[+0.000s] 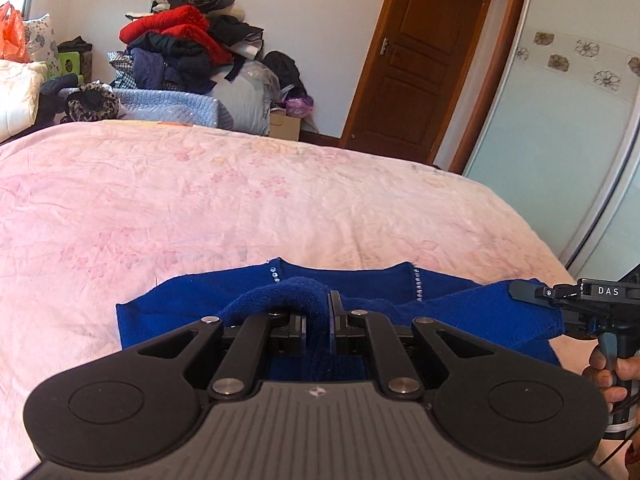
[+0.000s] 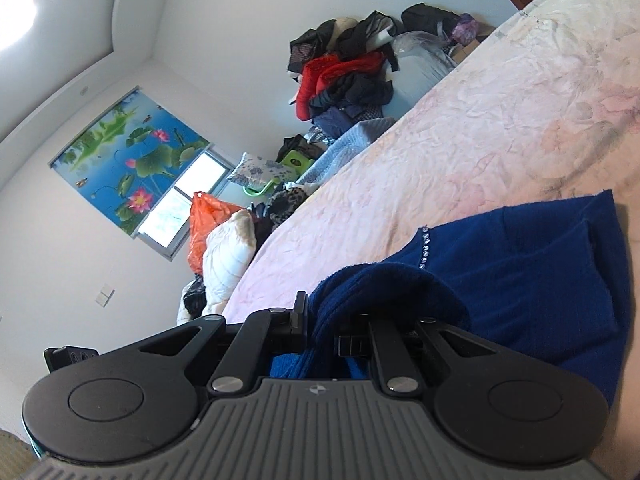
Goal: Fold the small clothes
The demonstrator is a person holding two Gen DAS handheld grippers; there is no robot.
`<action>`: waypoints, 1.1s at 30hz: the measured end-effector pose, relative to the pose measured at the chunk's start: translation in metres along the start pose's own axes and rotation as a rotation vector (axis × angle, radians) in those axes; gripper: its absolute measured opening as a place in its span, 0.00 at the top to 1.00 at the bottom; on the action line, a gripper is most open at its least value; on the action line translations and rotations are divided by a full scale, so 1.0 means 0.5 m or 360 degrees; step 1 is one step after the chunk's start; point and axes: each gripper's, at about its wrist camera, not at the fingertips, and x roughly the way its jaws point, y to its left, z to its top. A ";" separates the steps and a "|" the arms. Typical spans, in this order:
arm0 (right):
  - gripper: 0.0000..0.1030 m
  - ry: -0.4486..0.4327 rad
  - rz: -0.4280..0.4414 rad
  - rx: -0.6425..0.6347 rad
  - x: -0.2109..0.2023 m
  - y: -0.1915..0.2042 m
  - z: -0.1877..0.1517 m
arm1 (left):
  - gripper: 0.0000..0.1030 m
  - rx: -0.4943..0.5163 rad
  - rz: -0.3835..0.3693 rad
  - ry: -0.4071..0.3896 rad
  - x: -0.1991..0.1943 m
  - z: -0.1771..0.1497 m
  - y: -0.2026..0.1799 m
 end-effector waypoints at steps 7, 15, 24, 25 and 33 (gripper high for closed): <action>0.82 0.0049 -0.0107 0.0129 0.066 -0.069 0.011 | 0.90 -0.0155 -0.0018 0.0199 0.102 0.003 0.044; 0.43 0.0036 -0.0007 0.0375 0.075 -0.117 0.014 | 0.88 -0.0545 -0.0173 0.0305 0.134 0.005 0.119; 0.24 -0.0391 0.0055 0.0664 -0.002 -0.183 0.061 | 0.34 -0.1195 -0.0385 0.0295 0.140 -0.013 0.228; 0.24 -0.0440 0.0001 0.0664 -0.014 -0.182 0.063 | 0.34 -0.1191 -0.0366 0.0288 0.135 -0.012 0.231; 0.24 -0.0084 -0.0440 -0.0356 0.051 -0.023 0.083 | 0.34 -0.0645 -0.0068 0.0089 0.037 0.027 0.169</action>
